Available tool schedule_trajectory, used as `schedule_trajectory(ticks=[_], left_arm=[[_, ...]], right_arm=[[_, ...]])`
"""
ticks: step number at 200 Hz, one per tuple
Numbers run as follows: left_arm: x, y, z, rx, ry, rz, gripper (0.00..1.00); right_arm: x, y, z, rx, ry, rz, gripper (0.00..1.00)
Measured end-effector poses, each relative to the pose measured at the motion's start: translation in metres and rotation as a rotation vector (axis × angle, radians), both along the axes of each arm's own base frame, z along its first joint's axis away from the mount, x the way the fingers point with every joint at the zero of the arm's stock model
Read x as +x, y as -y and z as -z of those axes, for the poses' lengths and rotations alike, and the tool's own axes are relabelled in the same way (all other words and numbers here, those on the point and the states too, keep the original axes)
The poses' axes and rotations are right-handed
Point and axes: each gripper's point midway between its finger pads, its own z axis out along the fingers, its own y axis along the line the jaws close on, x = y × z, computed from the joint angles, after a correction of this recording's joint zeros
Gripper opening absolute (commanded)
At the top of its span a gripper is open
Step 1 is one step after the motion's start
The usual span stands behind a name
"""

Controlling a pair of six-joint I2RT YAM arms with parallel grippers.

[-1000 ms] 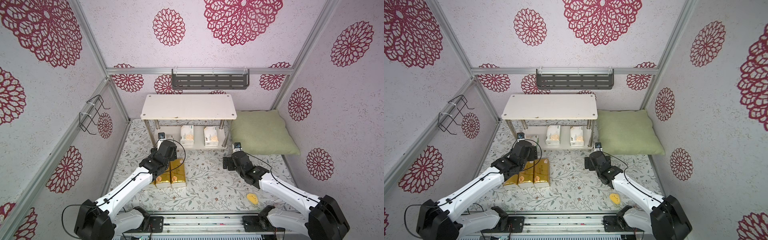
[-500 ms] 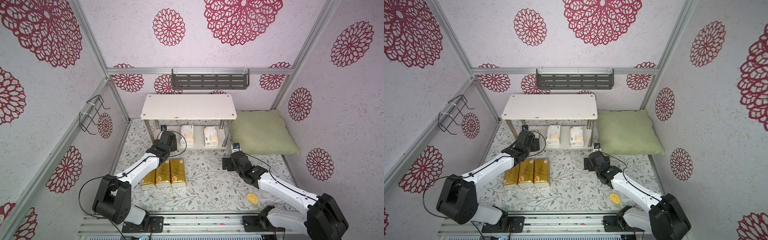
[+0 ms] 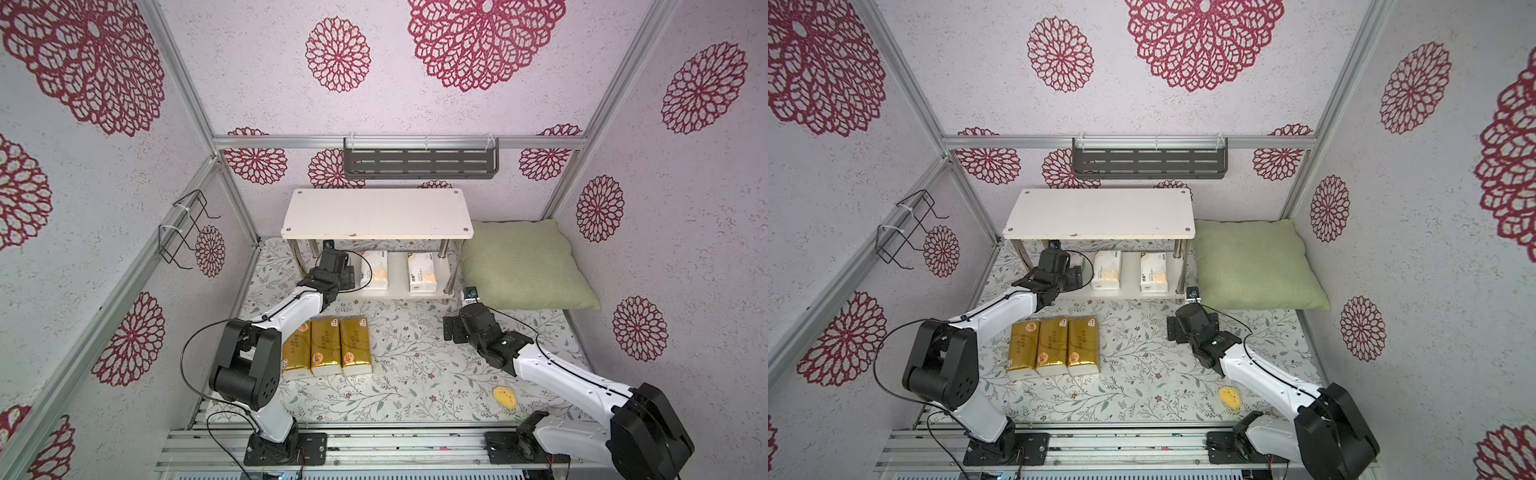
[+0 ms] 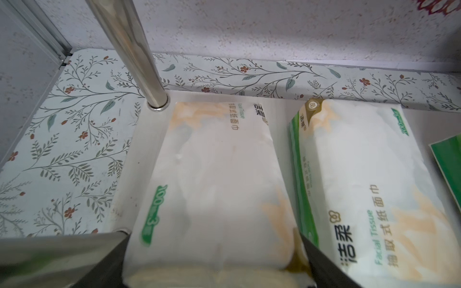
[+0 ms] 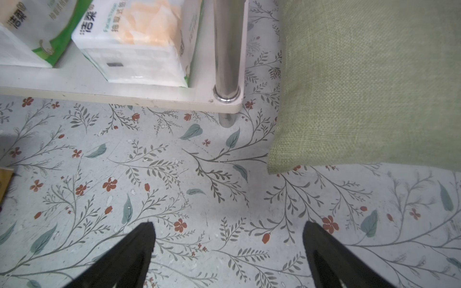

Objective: Place the tissue boxes on the shelf by color
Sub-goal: Place a box of tissues on the shelf.

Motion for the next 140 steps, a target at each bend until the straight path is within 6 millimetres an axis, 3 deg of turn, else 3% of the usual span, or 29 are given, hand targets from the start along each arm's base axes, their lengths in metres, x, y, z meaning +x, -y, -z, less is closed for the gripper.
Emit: schedule_trajectory(ticks=[58,140], left_arm=[[0.0060,-0.0036,0.0054,0.009,-0.035,0.004,1.00],[0.0055,-0.0019,0.0013,0.006,-0.056,0.022,0.97]], right_arm=[[0.0001,-0.0001,0.0013,-0.002,-0.003,-0.001,0.99],[0.0000,-0.0005,0.0038,-0.006,-0.010,-0.002,0.99]])
